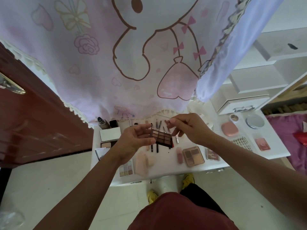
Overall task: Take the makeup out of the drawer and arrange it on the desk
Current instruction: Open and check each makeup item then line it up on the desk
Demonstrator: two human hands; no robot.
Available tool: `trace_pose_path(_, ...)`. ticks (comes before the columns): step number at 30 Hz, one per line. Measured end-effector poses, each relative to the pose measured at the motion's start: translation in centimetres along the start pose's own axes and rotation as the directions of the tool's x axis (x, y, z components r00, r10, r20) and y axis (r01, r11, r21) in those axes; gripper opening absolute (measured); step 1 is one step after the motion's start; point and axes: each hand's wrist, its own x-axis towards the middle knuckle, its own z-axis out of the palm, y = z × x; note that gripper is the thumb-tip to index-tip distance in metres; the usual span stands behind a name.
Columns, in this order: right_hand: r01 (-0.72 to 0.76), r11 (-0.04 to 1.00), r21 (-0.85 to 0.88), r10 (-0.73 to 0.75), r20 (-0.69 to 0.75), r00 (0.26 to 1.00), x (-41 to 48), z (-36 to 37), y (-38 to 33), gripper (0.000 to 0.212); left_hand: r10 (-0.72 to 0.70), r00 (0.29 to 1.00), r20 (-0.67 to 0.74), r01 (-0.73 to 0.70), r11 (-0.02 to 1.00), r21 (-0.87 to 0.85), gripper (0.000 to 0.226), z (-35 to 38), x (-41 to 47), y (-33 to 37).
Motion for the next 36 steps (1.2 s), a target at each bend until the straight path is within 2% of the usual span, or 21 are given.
trace_pose_path(5,-0.116,0.993,0.008,0.116,-0.002,0.993,0.4,0.7,3.3,0.021,-0.077,0.993,-0.088,0.087,0.989,0.116,0.054,0.1,0.3,-4.0)
trace_pose_path(9,-0.260,0.965,0.024,0.259,0.050,0.965,0.5,2.1,6.3,0.017,-0.166,0.973,-0.158,0.188,0.973,0.133,0.055,0.3,0.6,-7.7)
trace_pose_path(13,-0.362,0.931,-0.038,0.364,0.130,0.922,1.0,3.6,9.8,0.015,-0.272,0.940,-0.207,0.311,0.932,0.188,0.050,1.0,0.8,-11.6)
trace_pose_path(20,-0.407,0.901,-0.153,0.432,0.225,0.873,2.2,6.1,13.6,0.015,-0.384,0.884,-0.266,0.449,0.856,0.256,0.025,2.8,1.5,-16.4)
trace_pose_path(26,-0.446,0.883,-0.145,0.469,0.271,0.841,3.4,6.7,14.6,0.015,-0.425,0.839,-0.341,0.521,0.808,0.275,0.012,2.9,2.3,-17.5)
trace_pose_path(31,-0.503,0.857,-0.111,0.512,0.289,0.809,4.3,6.9,14.7,0.013,-0.437,0.818,-0.374,0.553,0.777,0.300,0.032,2.9,2.5,-17.8)
trace_pose_path(36,-0.555,0.824,-0.114,0.562,0.287,0.776,4.4,6.8,14.5,0.024,-0.443,0.810,-0.383,0.559,0.781,0.278,0.016,3.2,2.7,-17.4)
